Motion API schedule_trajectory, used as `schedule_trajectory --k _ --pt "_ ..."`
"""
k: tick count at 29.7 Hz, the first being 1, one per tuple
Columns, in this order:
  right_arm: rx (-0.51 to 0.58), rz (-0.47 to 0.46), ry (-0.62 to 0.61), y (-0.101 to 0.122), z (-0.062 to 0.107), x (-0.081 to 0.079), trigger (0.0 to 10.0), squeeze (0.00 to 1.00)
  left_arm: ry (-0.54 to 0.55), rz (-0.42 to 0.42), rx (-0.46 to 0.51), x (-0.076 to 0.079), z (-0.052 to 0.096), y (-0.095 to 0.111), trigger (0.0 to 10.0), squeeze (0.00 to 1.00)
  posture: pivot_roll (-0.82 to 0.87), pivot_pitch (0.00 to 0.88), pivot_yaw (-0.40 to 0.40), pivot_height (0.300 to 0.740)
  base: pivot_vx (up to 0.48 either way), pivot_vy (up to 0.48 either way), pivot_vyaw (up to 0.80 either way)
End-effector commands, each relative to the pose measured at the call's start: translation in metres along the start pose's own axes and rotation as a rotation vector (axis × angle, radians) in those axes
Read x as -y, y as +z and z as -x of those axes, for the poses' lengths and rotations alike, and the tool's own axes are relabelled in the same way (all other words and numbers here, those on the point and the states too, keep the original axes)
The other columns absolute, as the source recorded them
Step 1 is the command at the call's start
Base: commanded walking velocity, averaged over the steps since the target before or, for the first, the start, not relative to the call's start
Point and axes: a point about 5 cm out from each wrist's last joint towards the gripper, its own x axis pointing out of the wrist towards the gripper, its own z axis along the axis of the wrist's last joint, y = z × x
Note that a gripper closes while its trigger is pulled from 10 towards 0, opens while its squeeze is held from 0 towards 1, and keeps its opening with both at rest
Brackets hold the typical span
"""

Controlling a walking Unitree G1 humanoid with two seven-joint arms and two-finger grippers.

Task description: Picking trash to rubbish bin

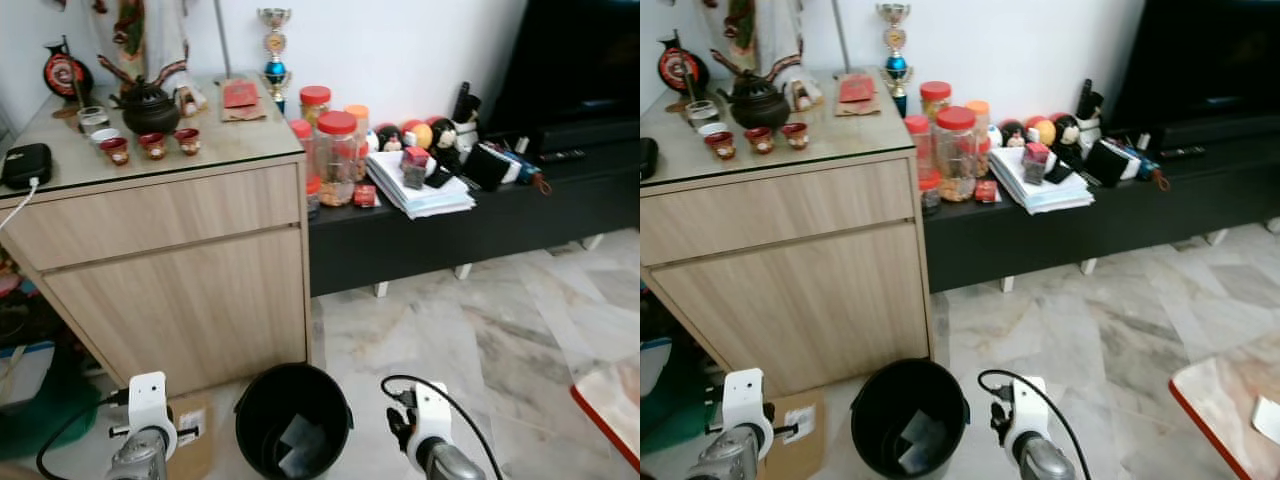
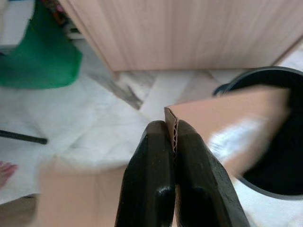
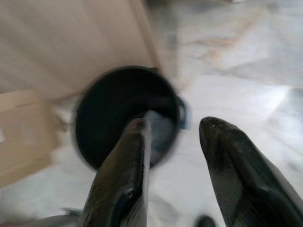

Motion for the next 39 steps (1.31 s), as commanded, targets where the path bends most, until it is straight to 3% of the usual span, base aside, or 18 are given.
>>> schedule_trajectory --k 1,22,25,29,39 --pt "0.011 0.022 -0.03 0.003 0.002 0.012 10.0 0.0 -0.015 0.018 0.034 0.008 -0.002 0.012 10.0 0.0 0.09 0.0 0.0 0.74 0.296 0.0 0.0" --pt "0.023 -0.028 0.041 0.005 0.0 0.003 10.0 0.0 -0.048 0.024 0.09 0.018 -0.006 0.031 10.0 0.0 0.08 0.02 -0.001 0.74 0.293 0.0 0.0" --pt "0.035 -0.026 0.106 0.012 -0.002 -0.003 10.0 0.0 -0.109 -0.021 0.105 0.031 -0.006 0.039 10.0 0.0 0.07 0.027 -0.009 0.74 0.195 0.0 0.0" --pt "0.049 -0.023 0.179 0.019 -0.004 -0.011 10.0 0.0 -0.176 -0.017 0.125 0.046 -0.006 0.047 10.0 0.0 0.07 0.029 -0.013 0.74 0.0 0.0 0.0" --pt "0.071 -0.006 0.308 0.03 -0.007 -0.025 10.0 0.0 -0.259 -0.055 0.111 0.07 -0.005 0.054 10.0 0.0 0.06 0.033 -0.021 0.74 0.0 0.0 0.0"
